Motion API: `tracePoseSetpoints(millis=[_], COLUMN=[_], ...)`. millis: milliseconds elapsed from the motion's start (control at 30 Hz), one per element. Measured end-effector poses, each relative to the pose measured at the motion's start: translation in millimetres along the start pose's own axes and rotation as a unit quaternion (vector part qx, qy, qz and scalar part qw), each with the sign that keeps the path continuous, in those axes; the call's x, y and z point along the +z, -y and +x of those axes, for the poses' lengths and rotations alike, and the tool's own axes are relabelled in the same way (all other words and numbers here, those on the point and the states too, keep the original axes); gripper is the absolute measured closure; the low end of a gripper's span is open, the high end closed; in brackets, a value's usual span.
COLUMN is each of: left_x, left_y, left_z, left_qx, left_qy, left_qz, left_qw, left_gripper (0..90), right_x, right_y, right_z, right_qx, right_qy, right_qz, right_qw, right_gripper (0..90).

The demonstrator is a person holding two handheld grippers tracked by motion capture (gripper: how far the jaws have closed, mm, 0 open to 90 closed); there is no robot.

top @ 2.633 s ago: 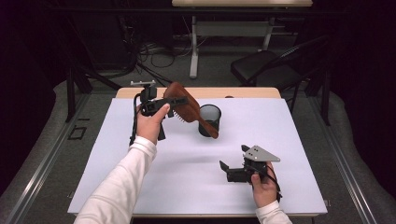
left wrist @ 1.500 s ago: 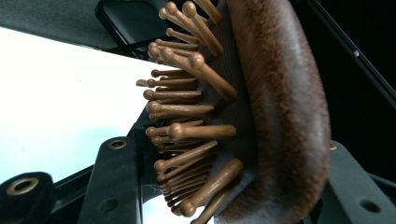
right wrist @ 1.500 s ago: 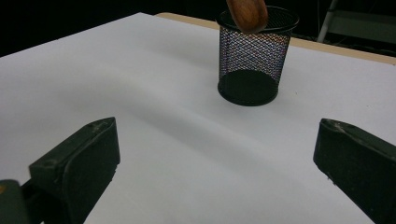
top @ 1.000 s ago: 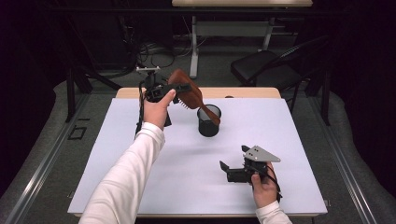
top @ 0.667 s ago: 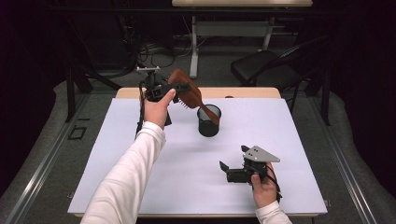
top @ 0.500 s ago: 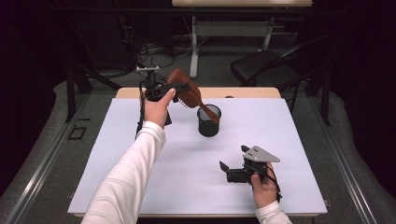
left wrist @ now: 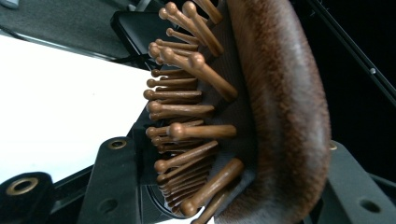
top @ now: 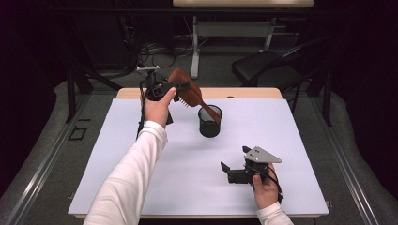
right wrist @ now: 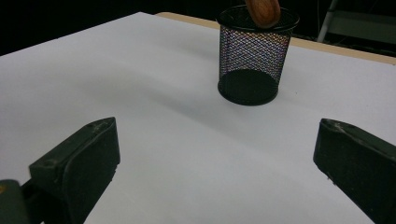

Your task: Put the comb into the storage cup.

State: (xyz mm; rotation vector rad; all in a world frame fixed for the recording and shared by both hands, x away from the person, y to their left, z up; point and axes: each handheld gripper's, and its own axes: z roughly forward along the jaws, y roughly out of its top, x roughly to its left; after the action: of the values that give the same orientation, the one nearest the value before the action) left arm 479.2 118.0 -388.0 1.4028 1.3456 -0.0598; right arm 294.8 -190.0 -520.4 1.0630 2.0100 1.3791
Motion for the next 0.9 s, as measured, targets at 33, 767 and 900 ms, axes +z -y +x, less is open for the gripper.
tracePoseSetpoints(millis=[33, 767, 900], left_x=[-0.2, 4.2, 5.5], left_y=[-0.3, -4.5, -4.6], left_z=[-0.3, 2.5, 2.1], left_qx=[0.001, 0.001, 0.005], left_qy=[0.000, -0.024, -0.025], left_qz=[0.000, -0.011, -0.014], left_qw=[1.0000, 0.9997, 0.9996], left_gripper=[49.8, 49.7, 49.7], right_x=[0.0, -0.4, -0.4], right_y=[0.0, 0.0, 0.0], right_z=[0.0, 0.2, 0.2], right_qx=[0.000, -0.001, -0.001], right_qy=[0.000, 0.000, 0.000], right_qz=[0.000, -0.001, -0.001], right_qw=[1.0000, 1.0000, 1.0000], right_gripper=[0.3, 0.3, 0.3])
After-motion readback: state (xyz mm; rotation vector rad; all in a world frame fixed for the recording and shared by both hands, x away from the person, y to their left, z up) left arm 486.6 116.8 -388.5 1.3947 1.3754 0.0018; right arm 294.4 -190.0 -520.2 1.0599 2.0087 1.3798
